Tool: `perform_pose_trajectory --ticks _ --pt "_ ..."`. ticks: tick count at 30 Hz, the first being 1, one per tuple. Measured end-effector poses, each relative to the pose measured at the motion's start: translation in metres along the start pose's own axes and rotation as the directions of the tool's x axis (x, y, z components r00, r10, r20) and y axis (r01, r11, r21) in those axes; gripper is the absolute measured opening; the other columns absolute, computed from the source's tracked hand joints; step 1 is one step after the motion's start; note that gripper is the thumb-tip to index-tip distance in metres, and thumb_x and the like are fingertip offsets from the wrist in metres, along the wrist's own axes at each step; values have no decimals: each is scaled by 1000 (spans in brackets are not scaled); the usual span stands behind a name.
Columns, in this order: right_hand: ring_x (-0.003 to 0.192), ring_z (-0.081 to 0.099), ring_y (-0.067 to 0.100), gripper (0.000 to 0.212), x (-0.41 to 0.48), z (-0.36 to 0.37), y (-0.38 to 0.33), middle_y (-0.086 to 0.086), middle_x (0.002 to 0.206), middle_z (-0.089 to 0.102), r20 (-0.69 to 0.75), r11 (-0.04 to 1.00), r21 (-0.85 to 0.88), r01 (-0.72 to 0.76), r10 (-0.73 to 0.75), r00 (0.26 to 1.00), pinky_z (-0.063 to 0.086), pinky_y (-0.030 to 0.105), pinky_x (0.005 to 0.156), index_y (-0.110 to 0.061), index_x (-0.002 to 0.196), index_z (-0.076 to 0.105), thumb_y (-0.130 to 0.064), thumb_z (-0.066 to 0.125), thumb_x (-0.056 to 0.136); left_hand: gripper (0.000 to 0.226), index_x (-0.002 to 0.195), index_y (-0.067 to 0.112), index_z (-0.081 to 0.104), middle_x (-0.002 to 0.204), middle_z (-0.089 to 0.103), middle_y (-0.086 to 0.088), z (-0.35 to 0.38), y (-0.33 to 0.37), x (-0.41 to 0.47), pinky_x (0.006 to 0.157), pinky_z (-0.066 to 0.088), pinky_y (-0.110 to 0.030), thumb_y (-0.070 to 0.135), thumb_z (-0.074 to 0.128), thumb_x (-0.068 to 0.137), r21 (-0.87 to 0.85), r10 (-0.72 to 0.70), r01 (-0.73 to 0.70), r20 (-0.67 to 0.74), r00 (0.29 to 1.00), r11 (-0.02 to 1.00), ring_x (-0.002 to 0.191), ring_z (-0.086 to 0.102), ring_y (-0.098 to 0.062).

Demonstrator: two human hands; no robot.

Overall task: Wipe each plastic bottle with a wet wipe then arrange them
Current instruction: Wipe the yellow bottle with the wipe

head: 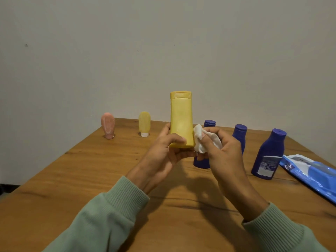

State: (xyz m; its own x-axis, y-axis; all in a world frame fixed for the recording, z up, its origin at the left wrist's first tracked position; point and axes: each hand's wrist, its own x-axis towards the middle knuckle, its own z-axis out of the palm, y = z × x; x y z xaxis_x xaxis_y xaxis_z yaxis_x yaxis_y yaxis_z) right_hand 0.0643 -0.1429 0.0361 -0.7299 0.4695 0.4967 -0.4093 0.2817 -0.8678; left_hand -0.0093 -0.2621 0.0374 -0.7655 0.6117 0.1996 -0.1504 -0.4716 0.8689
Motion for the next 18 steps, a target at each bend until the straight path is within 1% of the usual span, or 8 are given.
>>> perform_pose_trajectory --ticks 2,3,6,9,11,13,16,18 --pt "80 65 15 8 -4 -4 -3 -6 89 64 26 1000 -4 2 -2 1000 58 31 56 -23 95 63 -27 58 89 48 133 11 47 113 64 -16 5 -4 -8 69 56 -36 -3 47 87 -51 -4 4 -2 1000 999 88 64 -29" --pt "82 64 13 7 -6 -6 -5 -9 90 64 38 1000 -14 5 -5 999 58 30 56 -26 93 63 -28 59 89 50 133 12 48 114 63 -16 7 -5 -11 67 56 -36 -2 50 84 -63 -4 4 -1 1000 998 89 64 -29" --pt "86 61 1 5 -12 -11 -10 -16 90 61 52 998 -38 50 -48 997 53 18 54 -33 88 62 -30 59 86 53 131 18 49 114 64 -16 11 -8 -20 70 58 -40 1 56 80 -73 -14 13 -10 1000 997 90 65 -31" --pt "85 59 -3 6 -15 -17 -19 -18 87 61 52 991 -67 112 -108 993 50 13 52 -34 89 61 -31 59 84 48 129 20 47 96 73 -12 10 -10 -25 71 57 -44 -1 51 86 4 -14 14 -16 1000 1000 82 69 -33" --pt "85 58 -5 8 -16 -21 -23 -21 86 60 46 982 -105 159 -155 987 48 10 54 -36 89 59 -31 59 84 57 131 20 43 91 73 -16 9 -12 -28 71 57 -45 3 55 78 31 -13 12 11 1000 999 80 68 -36" --pt "87 55 -9 9 -16 -23 -26 -23 86 57 50 968 -156 195 -189 981 47 7 56 -39 89 56 -34 58 81 63 131 21 42 89 70 -19 9 -14 -29 69 57 -45 7 55 72 28 -18 17 28 999 999 77 67 -36" --pt "88 54 -11 10 -15 -25 -27 -27 84 57 78 958 -200 203 -191 978 47 7 57 -41 89 55 -36 57 80 60 135 13 43 92 64 -24 11 -15 -31 66 54 -44 16 55 76 -50 -37 40 68 997 998 76 63 -37" --pt "89 54 -11 10 -16 -26 -26 -33 85 57 109 959 -206 195 -176 978 48 8 57 -41 88 55 -39 55 79 55 135 4 46 98 61 -28 13 -15 -32 65 51 -43 32 50 88 -102 -72 83 103 992 991 76 61 -36"
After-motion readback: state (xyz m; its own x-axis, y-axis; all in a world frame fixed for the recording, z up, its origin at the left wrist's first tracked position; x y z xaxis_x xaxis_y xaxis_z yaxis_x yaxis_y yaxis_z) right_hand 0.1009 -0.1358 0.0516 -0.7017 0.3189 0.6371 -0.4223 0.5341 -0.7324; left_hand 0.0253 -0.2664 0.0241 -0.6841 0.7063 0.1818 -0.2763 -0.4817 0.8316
